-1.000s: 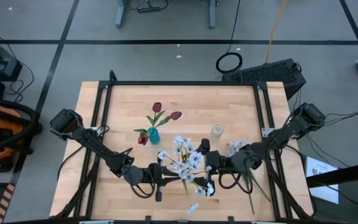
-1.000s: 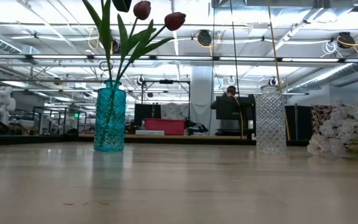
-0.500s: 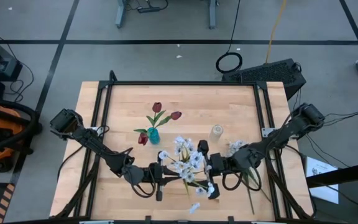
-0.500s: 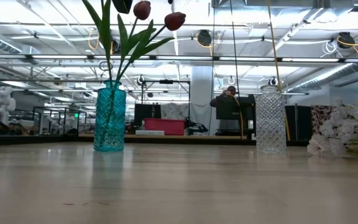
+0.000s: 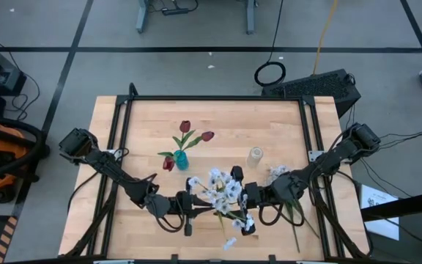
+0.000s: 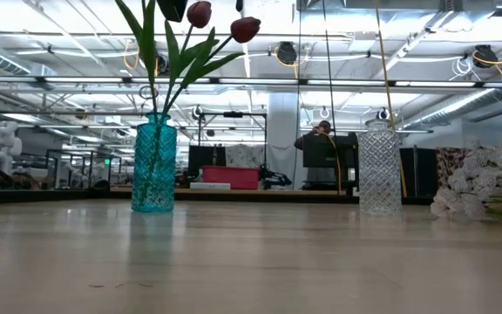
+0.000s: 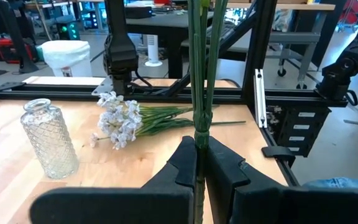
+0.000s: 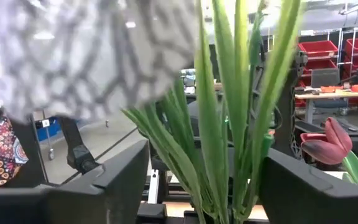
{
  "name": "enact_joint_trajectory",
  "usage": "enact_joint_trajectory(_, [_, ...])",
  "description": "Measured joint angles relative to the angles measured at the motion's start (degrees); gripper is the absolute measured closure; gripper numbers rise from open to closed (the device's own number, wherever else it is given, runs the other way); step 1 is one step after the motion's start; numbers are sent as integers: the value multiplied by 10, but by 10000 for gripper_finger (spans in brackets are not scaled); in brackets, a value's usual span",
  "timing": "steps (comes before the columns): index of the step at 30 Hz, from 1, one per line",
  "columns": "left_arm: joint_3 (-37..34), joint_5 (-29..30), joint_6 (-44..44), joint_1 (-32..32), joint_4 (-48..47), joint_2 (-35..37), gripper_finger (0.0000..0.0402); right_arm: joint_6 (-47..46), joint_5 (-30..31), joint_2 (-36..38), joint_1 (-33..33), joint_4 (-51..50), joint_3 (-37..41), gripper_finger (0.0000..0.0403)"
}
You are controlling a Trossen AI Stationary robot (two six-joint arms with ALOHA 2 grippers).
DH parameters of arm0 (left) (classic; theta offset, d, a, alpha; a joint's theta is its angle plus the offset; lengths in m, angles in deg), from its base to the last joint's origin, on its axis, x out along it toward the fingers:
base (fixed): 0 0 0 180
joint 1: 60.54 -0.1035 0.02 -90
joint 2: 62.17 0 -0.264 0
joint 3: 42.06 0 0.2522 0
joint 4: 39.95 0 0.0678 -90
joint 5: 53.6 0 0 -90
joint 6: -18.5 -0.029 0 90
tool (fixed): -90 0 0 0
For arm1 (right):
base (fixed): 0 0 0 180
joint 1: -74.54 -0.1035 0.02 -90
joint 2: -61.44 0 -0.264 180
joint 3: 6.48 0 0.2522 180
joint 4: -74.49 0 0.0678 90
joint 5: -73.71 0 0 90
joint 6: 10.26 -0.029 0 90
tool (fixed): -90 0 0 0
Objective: Sort flowers into vase by color
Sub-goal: Put the left daisies into the transparent vase
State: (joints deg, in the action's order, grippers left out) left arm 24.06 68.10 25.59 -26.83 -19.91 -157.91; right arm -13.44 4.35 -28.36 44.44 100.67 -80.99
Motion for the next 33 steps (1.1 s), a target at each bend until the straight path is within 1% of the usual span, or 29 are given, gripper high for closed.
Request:
enact_joint_trajectory(5, [0,0,0,0,-1,0,385,0,0,0,0,2,0,196])
enact_joint_trajectory(12, [0,0,0,0,-1,0,385,8,3,0,0,2,0,289])
enact_joint_trajectory(16, [0,0,0,0,-1,0,385,9,4,0,0,1,0,334])
enact_joint_trajectory(20, [0,-1,0,0,-1,0,385,12,4,0,0,1,0,369])
enact_joint_trajectory(23, [0,-1,0,1,-1,0,380,17,4,0,0,1,0,386])
enact_joint_trajectory(25, [0,-1,3,1,1,0,367,20,4,0,0,1,0,391])
enact_joint_trajectory(27, [0,-1,15,1,2,0,343,22,5,0,0,1,0,393])
enact_joint_trajectory(30, [0,0,16,2,4,0,296,23,28,0,0,-1,0,393])
enact_joint_trajectory(33, [0,0,16,6,4,0,244,22,34,8,0,-17,0,393])
